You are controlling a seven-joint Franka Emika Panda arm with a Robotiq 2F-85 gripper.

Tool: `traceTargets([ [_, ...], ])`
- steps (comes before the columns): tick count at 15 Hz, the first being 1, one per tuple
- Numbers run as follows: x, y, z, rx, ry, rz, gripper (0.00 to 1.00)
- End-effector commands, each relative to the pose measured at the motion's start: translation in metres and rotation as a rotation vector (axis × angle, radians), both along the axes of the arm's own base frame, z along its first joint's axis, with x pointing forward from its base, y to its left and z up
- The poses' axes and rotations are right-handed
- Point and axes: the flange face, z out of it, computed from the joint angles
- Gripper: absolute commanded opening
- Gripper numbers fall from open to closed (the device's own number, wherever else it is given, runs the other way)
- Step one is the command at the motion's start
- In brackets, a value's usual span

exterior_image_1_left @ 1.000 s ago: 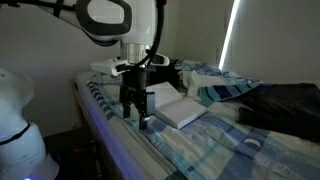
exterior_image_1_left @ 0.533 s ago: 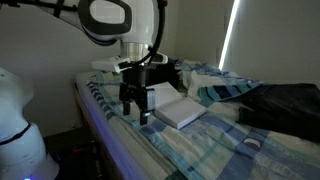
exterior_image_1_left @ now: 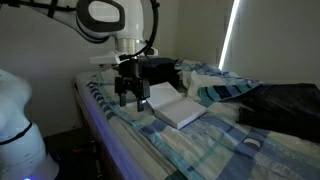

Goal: Close the book

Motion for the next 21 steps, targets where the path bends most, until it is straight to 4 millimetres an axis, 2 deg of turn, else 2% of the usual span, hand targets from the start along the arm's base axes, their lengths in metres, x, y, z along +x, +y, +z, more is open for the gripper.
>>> traceTargets([
  [1, -0.005, 0.039, 0.006, -0.005, -0.008, 0.098, 1.00],
  [7, 0.007, 0.084, 0.016, 0.002, -0.023, 0.226, 1.00],
  [8, 0.007, 0.087, 0.017, -0.002, -0.027, 0.242, 1.00],
  [9, 0.008, 0.082, 0.010, -0.009, -0.022, 0.201, 1.00],
  [15, 0.009, 0.086, 0.012, -0.009, -0.025, 0.219, 1.00],
  [21, 0.013, 0.126, 0.020, -0.076, -0.062, 0.283, 1.00],
])
